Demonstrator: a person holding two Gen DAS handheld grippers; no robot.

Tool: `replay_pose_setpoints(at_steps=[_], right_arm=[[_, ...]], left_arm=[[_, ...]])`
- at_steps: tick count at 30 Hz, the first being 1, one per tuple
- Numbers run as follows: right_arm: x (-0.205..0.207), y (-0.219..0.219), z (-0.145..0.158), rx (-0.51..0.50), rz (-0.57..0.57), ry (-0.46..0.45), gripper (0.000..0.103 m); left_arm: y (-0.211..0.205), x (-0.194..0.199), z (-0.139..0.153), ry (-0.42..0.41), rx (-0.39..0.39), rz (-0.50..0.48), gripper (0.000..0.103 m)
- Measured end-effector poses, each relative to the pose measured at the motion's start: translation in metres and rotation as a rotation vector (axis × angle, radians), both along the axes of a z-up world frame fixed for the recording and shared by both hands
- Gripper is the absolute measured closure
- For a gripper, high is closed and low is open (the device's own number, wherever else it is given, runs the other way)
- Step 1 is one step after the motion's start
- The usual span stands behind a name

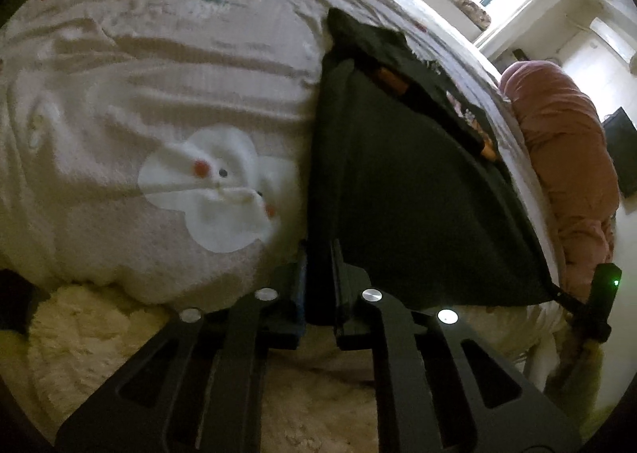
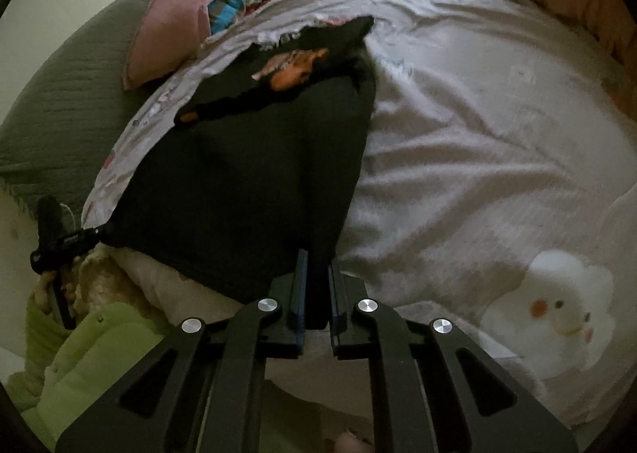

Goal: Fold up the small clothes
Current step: 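Close the left tool on the hem while the right tool grips it too, then lift the hem with both tools and fold it over toward the collar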

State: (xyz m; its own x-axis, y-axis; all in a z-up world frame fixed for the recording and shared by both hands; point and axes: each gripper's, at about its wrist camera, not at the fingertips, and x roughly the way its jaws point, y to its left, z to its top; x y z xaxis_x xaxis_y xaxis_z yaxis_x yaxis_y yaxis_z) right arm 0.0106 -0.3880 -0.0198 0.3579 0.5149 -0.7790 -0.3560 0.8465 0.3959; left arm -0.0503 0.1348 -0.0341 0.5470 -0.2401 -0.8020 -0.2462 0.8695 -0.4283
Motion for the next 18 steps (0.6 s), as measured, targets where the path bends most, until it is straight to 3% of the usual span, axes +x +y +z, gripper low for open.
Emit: replay_pose_setpoints(at_steps=[3,5,9,11,12,13,14,15,18], right_arm=[[0.001,0.003,-0.01,-0.007,0.008,0.032,0.084],[0.001,0.004,-0.017,-0.001,0.016,0.049,0.073],[0.001,0.011,-0.019,0.01,0.027,0.035,0.066],[0.003,0.018,-0.019,0.0,0.039,0.022,0.066],[0.004,0.021,-0.019,-0.008,0.044,0.015,0.068],[0.004,0.024,-0.018,-0.015,0.047,0.005,0.08],[0.004,0.026,-0.017,-0.017,0.053,-0.003,0.092],[0.004,0.027,-0.015,-0.02,0.06,-0.01,0.092],[0.001,0.029,-0.004,-0.016,0.087,-0.049,0.094]], left_arm=[[0.001,0.004,-0.007,0.02,-0.006,-0.001,0.094],[0.002,0.005,-0.011,0.023,-0.021,-0.005,0.087],[-0.004,0.006,-0.012,0.011,-0.032,-0.028,0.071],[-0.011,0.009,-0.012,0.013,-0.003,-0.045,0.068],[-0.013,0.01,-0.013,0.015,0.008,-0.047,0.069],[-0.014,0.011,-0.013,0.018,0.02,-0.044,0.072],[-0.014,0.011,-0.012,0.021,0.041,-0.038,0.088],[-0.014,0.011,-0.012,0.021,0.054,-0.035,0.096],[-0.014,0.01,-0.008,0.009,0.05,-0.037,0.1]])
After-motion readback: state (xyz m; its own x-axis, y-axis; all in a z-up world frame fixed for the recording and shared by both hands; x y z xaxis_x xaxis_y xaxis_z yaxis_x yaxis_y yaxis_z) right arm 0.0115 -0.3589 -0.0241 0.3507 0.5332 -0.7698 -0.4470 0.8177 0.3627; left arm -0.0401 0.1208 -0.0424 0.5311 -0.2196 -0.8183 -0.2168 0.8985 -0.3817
